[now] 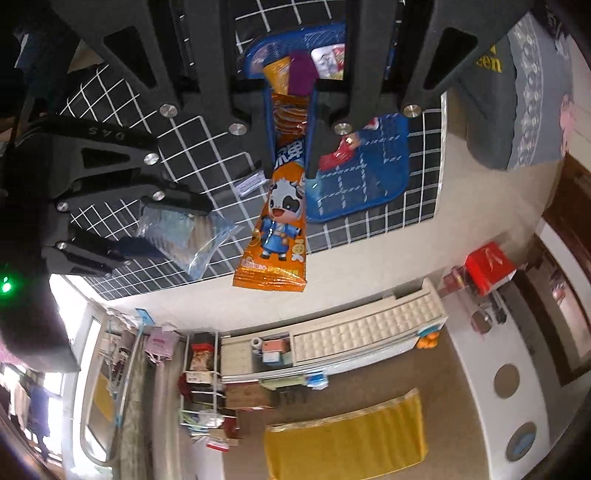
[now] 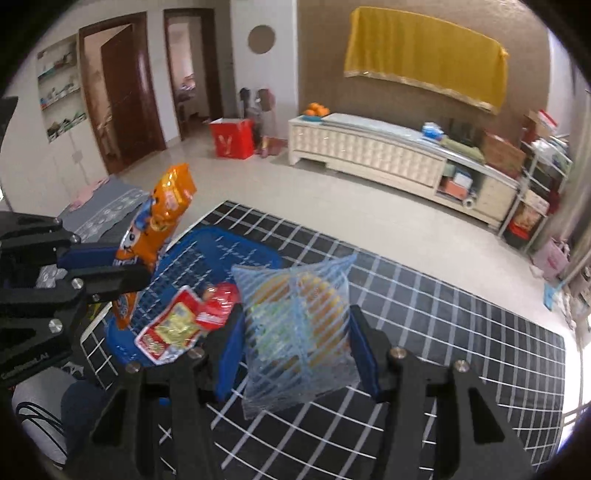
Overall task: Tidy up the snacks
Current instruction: 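Carry both snacks over the basket and release them inside with both grippers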
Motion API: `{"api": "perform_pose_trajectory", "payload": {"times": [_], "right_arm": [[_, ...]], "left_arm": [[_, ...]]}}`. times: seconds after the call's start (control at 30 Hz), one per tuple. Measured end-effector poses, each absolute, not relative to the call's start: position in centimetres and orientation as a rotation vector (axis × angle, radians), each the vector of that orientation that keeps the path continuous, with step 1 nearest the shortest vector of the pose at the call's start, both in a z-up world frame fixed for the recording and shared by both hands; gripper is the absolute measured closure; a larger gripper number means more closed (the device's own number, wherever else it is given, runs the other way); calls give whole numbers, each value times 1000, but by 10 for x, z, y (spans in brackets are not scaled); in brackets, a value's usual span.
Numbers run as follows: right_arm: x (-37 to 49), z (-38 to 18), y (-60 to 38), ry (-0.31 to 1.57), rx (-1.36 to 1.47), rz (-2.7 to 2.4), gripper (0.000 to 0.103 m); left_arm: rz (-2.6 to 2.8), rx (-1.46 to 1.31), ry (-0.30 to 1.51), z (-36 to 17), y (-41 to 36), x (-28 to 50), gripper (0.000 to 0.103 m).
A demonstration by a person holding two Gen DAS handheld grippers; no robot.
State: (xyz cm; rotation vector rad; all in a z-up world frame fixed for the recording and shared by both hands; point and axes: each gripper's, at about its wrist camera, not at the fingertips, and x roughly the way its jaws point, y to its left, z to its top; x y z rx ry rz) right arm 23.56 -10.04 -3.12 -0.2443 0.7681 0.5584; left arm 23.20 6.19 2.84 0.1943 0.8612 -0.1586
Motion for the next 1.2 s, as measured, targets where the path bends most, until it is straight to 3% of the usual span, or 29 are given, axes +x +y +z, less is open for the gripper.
{"api": "perform_pose_trajectory", "payload": {"times": [0.3, 0.8, 1.2], "right_arm": [[230, -67, -42, 852, -300, 628, 45], [222, -118, 5, 985, -404, 654, 45], [224, -122, 12, 1018, -386, 672, 44]], "left_arm": [[-116, 113, 942, -15, 115, 224, 90], [-111, -14, 1100, -94, 139, 215, 90], [-132, -65, 1124, -109, 139, 217, 90]]}}
